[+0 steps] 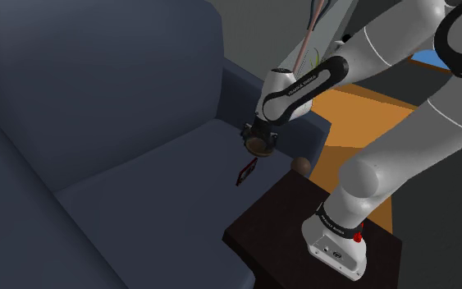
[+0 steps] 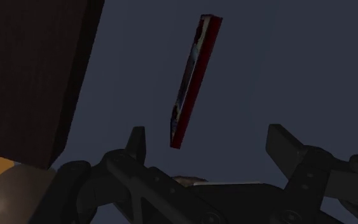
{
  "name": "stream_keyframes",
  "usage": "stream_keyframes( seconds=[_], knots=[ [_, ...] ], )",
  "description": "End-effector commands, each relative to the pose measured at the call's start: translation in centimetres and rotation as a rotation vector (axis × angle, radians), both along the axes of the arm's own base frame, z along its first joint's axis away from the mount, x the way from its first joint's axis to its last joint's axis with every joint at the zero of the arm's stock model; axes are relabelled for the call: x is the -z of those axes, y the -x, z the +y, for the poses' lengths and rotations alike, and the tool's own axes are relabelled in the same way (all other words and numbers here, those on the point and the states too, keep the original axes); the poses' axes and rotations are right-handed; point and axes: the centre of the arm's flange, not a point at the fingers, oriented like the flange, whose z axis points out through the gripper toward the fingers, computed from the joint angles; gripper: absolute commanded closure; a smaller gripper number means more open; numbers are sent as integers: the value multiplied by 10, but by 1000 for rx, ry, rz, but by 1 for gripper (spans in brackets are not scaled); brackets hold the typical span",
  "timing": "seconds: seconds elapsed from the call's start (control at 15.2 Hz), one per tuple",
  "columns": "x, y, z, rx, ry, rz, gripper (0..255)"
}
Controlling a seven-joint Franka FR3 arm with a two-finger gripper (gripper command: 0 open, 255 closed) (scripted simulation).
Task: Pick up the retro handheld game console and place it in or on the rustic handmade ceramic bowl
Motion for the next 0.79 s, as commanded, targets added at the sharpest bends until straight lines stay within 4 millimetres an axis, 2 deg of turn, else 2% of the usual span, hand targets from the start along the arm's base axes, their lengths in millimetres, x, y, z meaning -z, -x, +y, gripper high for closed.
stream_keyframes(
  seconds=[0.0,0.33,0.73],
  knots=[
    [28,-1,-5,87,-17,4,0],
    [91,-2,-11,281,-54,18,0],
    [122,-1,-11,281,-54,18,0]
  ],
)
